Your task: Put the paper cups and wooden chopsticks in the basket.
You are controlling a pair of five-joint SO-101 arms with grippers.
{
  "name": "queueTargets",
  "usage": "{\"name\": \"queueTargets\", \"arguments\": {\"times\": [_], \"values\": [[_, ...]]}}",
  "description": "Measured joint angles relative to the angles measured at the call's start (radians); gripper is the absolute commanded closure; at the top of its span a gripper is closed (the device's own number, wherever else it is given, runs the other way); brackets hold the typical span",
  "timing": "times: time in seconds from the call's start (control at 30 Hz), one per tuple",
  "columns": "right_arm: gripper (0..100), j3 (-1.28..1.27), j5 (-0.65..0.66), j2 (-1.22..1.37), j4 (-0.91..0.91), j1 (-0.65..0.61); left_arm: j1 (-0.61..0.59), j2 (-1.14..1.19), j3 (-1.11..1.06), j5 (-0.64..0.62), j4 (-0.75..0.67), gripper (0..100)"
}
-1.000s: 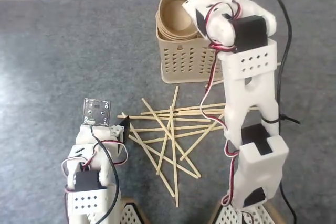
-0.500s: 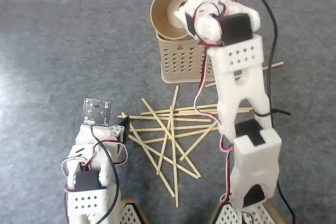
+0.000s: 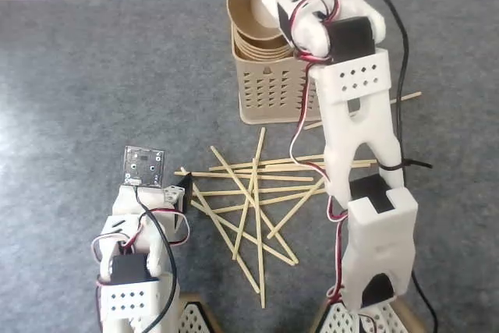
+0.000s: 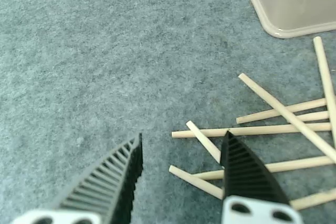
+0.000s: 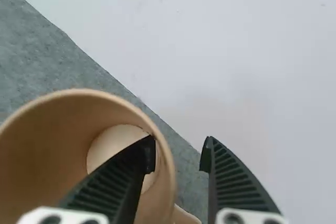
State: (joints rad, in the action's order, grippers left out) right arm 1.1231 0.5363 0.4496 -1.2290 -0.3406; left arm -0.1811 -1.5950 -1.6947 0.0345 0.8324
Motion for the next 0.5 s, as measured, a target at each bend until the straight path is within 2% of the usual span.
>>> {"name": "queueTargets", "arguments": {"times": [0.13, 0.23, 0.3, 0.37, 0.5], "values": [[85.5, 0.0, 0.011, 0.0, -0.015, 0.012, 0.0, 0.0, 0.0, 0.0, 0.0, 77], [99.8, 0.0, 0.015, 0.0, -0.078, 0.009, 0.0, 0.0, 0.0, 0.0, 0.0, 77], [96.5, 0.0, 0.015, 0.0, -0.114, 0.005, 0.0, 0.0, 0.0, 0.0, 0.0, 77], [99.4, 0.0, 0.015, 0.0, -0.135, 0.002, 0.0, 0.0, 0.0, 0.0, 0.0, 77], [99.1, 0.0, 0.017, 0.0, -0.176, -0.003, 0.0, 0.0, 0.0, 0.0, 0.0, 77]]}}
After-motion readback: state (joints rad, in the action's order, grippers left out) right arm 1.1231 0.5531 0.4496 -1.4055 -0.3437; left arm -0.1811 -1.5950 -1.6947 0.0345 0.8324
